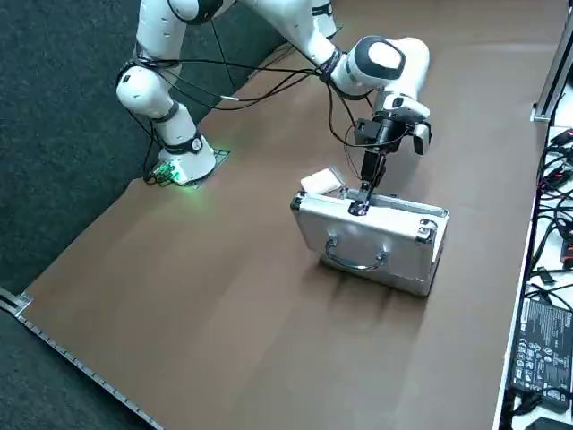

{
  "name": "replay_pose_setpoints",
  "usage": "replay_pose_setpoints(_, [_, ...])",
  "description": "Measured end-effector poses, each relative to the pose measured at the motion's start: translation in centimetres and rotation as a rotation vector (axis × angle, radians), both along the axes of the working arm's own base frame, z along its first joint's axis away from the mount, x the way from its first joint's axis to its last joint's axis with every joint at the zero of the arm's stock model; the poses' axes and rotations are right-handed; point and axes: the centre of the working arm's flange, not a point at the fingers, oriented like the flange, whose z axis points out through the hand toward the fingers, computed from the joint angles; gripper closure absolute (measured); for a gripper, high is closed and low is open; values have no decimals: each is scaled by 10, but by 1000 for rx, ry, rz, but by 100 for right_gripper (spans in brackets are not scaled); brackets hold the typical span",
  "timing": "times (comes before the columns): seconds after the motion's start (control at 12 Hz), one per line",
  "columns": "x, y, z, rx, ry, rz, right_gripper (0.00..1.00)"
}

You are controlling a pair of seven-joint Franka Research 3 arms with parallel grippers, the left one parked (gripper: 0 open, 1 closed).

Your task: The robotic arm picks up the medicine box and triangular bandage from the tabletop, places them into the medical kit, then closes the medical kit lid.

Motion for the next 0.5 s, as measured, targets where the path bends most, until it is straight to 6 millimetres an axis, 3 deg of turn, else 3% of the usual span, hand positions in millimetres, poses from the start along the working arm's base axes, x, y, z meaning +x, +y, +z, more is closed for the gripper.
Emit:
replay_pose_setpoints(0.17, [0, -3, 0, 0, -2, -4, 84])
replay_pose_setpoints(0.25, [1, -4, 0, 2, -4, -5, 74])
replay_pose_setpoints(0.42, [1, -8, 0, 5, -7, -7, 51])
replay_pose_setpoints(0.5, [2, -10, 0, 8, -10, -9, 27])
